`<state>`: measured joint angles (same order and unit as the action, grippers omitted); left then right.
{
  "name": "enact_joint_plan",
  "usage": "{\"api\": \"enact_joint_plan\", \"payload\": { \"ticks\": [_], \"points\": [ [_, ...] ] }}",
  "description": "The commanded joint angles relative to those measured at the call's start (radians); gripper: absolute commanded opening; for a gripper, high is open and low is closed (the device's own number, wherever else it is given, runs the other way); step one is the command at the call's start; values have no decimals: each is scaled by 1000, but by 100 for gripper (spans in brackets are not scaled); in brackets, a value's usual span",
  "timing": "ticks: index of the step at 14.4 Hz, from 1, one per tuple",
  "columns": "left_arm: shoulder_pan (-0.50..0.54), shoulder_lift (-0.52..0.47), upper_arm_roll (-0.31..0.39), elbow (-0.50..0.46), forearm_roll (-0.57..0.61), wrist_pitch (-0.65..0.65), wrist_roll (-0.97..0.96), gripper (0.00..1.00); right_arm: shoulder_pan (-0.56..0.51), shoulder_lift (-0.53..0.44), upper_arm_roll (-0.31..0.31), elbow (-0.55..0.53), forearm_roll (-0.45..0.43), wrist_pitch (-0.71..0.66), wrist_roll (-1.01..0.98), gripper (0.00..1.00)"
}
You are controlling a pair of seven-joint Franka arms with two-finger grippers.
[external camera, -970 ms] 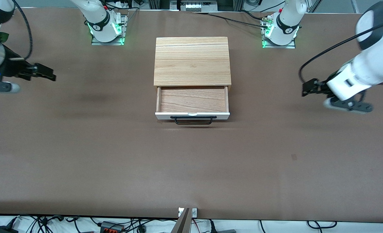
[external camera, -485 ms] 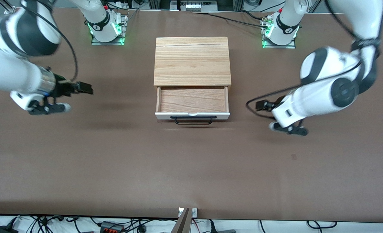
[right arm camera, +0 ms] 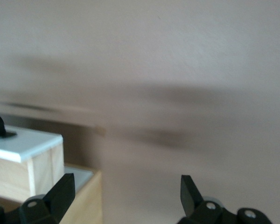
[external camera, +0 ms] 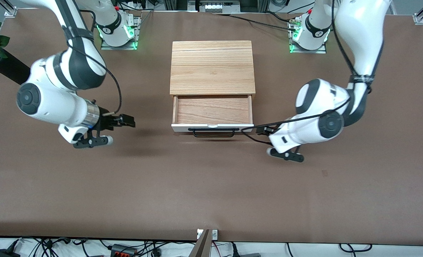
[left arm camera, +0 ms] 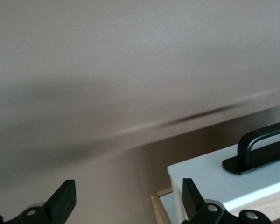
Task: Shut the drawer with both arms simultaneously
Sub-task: 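Move the right gripper and the left gripper to the white drawer front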
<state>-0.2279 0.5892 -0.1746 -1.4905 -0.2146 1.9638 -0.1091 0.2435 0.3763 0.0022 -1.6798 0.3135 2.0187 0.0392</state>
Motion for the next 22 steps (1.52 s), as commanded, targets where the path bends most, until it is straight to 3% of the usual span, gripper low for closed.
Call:
{"api": "enact_joint_plan", "payload": {
  "ticks": [1, 4, 9, 13, 17, 22],
  "points": [
    [-40, 49, 6, 67, -61, -8, -4, 100, 62, 67, -4, 9, 76, 154, 8, 100],
    [-59, 61, 6, 67, -68, 49, -4, 100, 126, 131, -4, 9, 154, 283, 8, 100],
    [-77, 54, 6, 27, -66, 38, -3, 100, 161, 164, -4, 6, 234, 282, -8, 100],
    [-85, 38, 6, -1, -66, 23, -3, 100, 178, 161, 30, -5, 237, 276, 1, 100],
    [-85, 15, 4, -16, -66, -45, -3, 100, 169, 158, 30, -14, 237, 125, -13, 100],
    [-107, -64, -6, -131, -65, -40, 14, 100, 169, 153, 30, -12, 237, 9, -13, 100]
  ]
}}
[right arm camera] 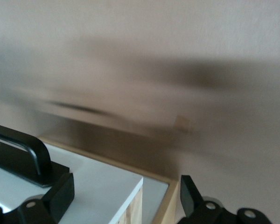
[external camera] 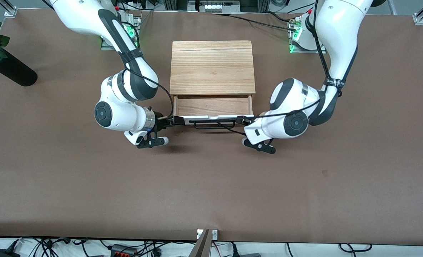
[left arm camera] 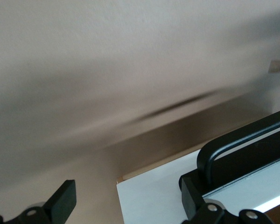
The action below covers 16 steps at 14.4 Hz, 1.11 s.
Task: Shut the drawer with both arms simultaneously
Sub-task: 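Push the drawer front inward with the right gripper while the left gripper pushes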
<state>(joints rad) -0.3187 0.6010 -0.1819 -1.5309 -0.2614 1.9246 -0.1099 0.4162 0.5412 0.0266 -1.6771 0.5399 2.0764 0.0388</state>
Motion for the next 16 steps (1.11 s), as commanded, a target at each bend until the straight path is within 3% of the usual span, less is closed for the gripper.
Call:
{"api": "enact_joint_plan", "payload": {
  "ticks": [1, 9, 16],
  "points": [
    [-19, -87, -5, -107, -18, -1, 15, 100, 0, -12, 6, -16, 11, -62, -11, 100],
    [-19, -150, -34, -228, -18, 4, 16, 100, 0, -4, 6, -18, 11, -281, 3, 100],
    [-16, -181, -34, -270, -18, 5, 18, 100, -5, 8, 6, -18, 11, -335, 4, 100]
  ]
}}
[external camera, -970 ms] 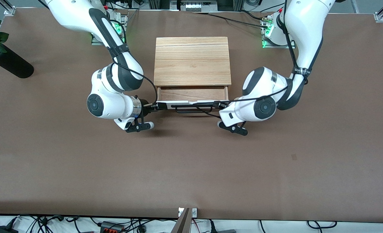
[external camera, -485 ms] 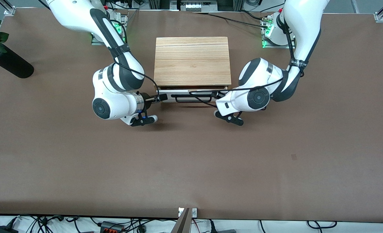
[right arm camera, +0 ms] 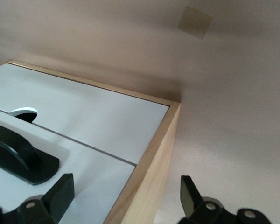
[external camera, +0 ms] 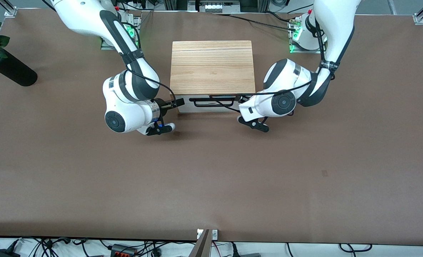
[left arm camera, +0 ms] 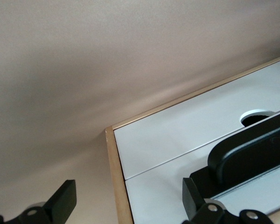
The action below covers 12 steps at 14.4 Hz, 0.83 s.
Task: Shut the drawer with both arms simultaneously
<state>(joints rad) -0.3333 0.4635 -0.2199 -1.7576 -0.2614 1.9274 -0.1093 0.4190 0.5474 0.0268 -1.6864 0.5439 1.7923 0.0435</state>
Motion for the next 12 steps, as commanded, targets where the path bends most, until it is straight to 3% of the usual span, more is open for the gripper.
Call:
{"api": "enact_joint_plan", "payload": {
  "ticks": [1, 8, 10, 12],
  "points": [
    [-3, -42, 4, -40, -18, 2, 16, 100, -9, 2, 5, -9, 7, -51, -2, 100],
    [72, -34, 11, 49, -10, -4, 13, 100, -14, -18, -16, 54, -21, -50, -1, 100],
    [123, -35, 13, 94, -7, -13, 10, 100, -14, -50, -45, 95, -71, -50, -4, 100],
    [161, -43, 20, 133, -2, -63, 14, 100, -16, -75, -60, 160, -204, -51, -7, 100]
  ]
}}
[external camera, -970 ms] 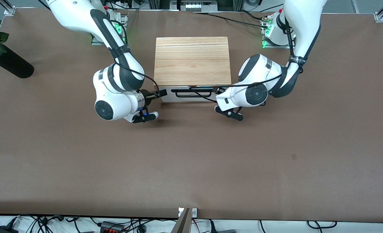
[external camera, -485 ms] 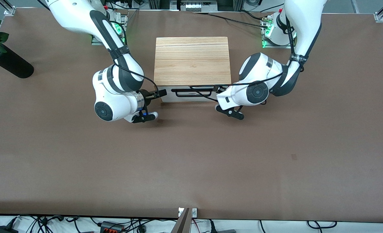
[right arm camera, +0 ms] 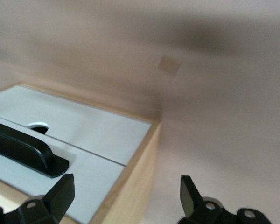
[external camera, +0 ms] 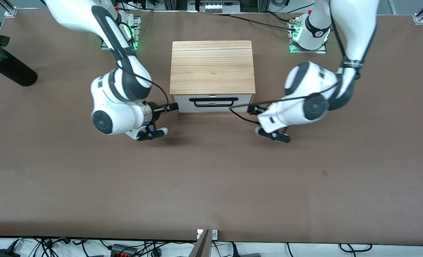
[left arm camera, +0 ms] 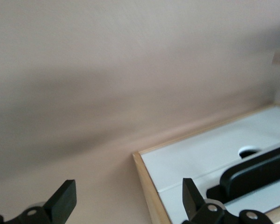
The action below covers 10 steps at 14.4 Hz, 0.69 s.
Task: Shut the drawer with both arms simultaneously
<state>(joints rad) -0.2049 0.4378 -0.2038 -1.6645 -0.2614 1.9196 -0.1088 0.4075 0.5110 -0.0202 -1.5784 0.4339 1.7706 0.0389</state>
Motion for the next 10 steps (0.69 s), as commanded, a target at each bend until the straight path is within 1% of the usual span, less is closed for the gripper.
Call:
{"api": "enact_joint_plan", "payload": {
  "ticks": [1, 3, 5, 6, 8, 10],
  "points": [
    [57, -22, 6, 64, 22, -79, 14, 100, -3, -52, -23, 70, -159, -31, -4, 100],
    [105, -46, 1, 120, 102, -140, 15, 100, -4, -93, -62, 89, -249, -59, -5, 100],
    [146, -76, 4, 147, 119, -207, 15, 100, -3, -143, -133, 89, -306, -86, -20, 100],
    [186, -91, 4, 157, 119, -244, 14, 100, -3, -153, -168, 93, -337, -106, -20, 100],
    [248, -96, 6, 195, 122, -301, 9, 100, -2, -172, -220, 191, -383, -183, -22, 100],
    [266, -96, 6, 251, 165, -365, 4, 100, -6, -170, -269, 296, -402, -320, -22, 100]
  ]
}}
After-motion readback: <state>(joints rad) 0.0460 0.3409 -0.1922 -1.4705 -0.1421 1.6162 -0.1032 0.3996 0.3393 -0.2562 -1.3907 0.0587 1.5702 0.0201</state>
